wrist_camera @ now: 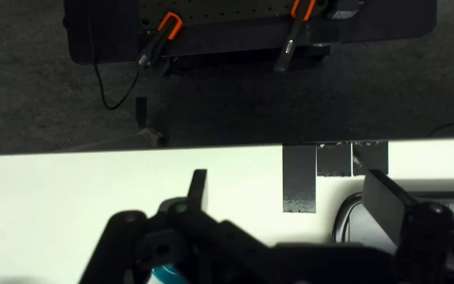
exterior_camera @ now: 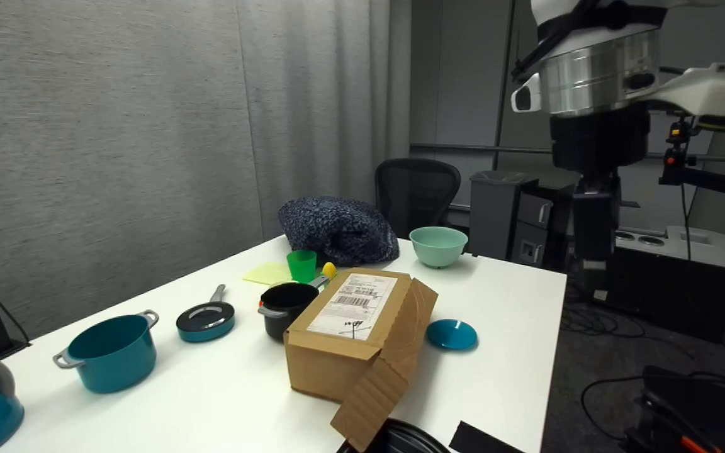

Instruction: Open the brown box.

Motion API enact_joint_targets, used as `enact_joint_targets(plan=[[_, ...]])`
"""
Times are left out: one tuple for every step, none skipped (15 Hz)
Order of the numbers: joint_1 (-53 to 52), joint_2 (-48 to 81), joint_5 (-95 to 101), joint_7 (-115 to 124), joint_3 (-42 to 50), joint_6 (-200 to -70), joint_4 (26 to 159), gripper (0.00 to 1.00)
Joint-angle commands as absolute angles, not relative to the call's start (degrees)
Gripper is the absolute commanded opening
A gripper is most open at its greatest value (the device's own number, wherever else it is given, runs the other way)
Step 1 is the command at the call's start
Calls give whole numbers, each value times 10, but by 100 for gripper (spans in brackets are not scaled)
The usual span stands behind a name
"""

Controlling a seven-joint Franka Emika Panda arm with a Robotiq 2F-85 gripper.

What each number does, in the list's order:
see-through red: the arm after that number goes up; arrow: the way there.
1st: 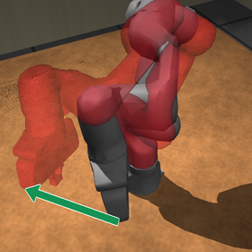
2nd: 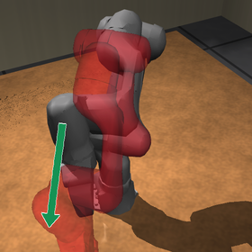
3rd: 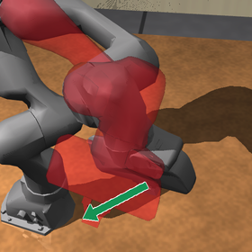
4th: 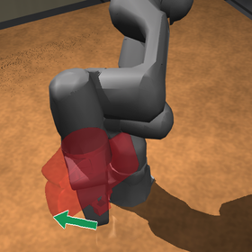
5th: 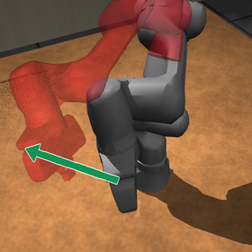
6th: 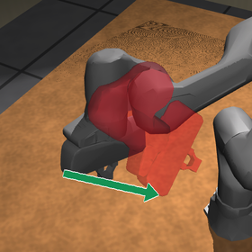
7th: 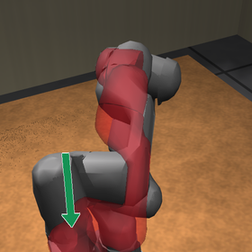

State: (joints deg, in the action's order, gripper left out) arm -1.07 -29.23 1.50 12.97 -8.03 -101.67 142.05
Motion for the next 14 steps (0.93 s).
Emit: enact_joint_targets(plan=[[17,-284,17,200,-66,-1098,1447,100],[26,-274,16,220,-62,-1121,1449,100],[36,-265,19,240,-61,-1147,1452,100],[46,-249,19,260,-58,-1170,1447,100],[55,-236,18,283,-57,-1192,1446,100],[63,-222,18,307,-57,-1213,1442,100],[68,-209,16,329,-58,-1229,1436,100],[69,-199,10,343,-58,-1240,1432,100],[60,-223,16,311,-54,-1221,1448,100],[61,-212,16,324,-53,-1232,1445,100],[61,-205,16,332,-53,-1236,1442,100],[61,-201,16,336,-52,-1237,1440,100],[61,-200,16,337,-52,-1237,1439,100],[61,-200,16,339,-52,-1237,1438,100]])
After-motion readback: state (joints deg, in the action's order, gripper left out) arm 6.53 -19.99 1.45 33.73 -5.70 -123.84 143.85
